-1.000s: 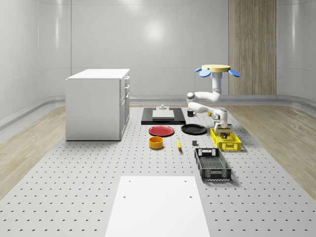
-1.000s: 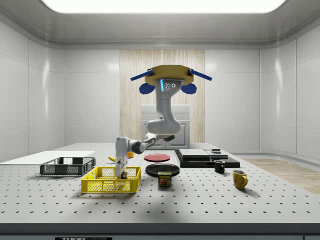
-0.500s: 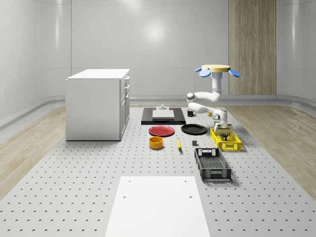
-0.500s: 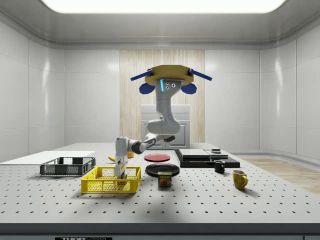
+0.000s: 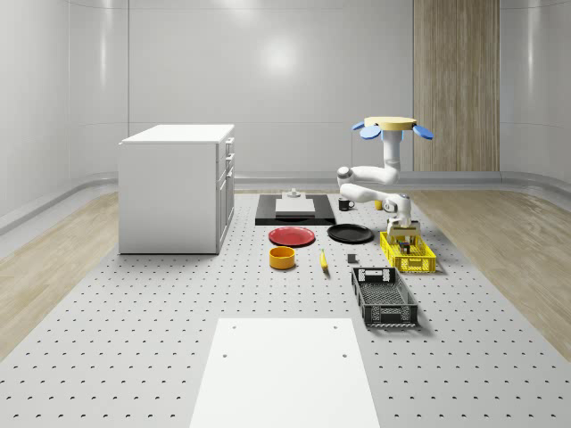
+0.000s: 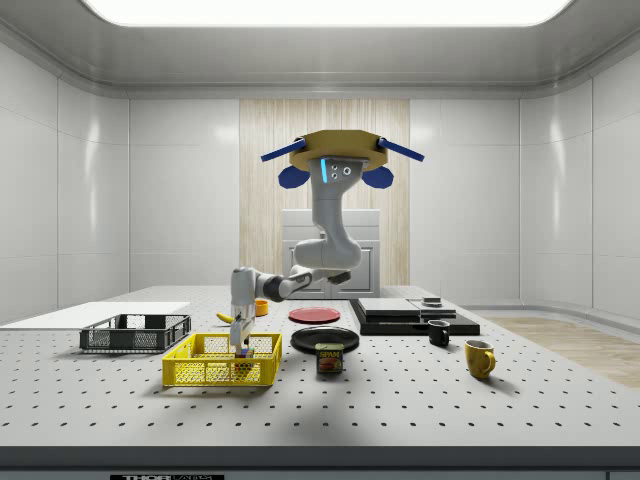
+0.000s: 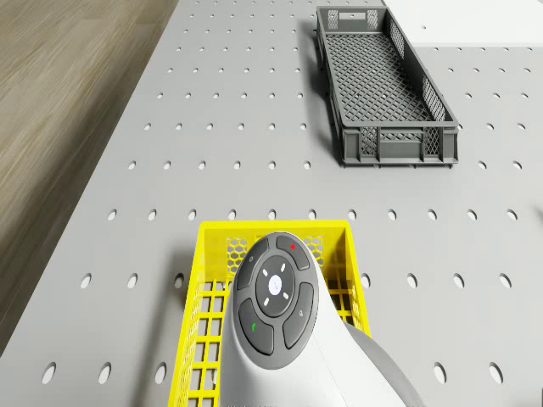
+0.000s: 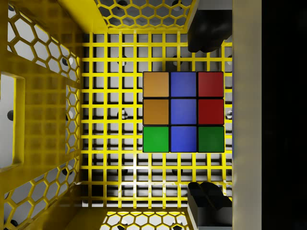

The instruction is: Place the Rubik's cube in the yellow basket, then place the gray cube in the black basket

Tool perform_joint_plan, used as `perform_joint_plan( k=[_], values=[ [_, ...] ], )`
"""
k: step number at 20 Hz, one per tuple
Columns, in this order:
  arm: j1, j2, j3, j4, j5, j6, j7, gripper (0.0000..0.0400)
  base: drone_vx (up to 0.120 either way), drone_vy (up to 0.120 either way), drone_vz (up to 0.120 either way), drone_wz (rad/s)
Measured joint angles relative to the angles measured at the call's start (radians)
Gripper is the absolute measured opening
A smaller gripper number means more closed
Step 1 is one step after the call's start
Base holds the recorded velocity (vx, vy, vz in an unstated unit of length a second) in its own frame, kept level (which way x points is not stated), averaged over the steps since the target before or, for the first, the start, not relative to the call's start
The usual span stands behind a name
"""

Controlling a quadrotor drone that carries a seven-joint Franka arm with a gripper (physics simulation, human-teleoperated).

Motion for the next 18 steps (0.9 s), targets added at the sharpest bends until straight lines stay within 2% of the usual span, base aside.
perform_joint_plan(
  k=[3,6,11,18],
  values=[
    [0.003,0.002,0.006,-0.003,0.005,-0.005,-0.001,0.04,0.093,0.0,0.0,0.0],
    [0.005,0.004,0.009,-0.005,0.007,-0.009,-0.002,0.04,0.013,0.0,0.0,0.0],
    [0.007,0.008,0.01,-0.006,0.007,-0.013,-0.003,0.04,0.0,0.0,0.104,0.0],
    [0.009,0.012,0.011,-0.006,0.006,-0.018,-0.005,0.04,0.0,-0.12,0.0,0.0]
  ],
)
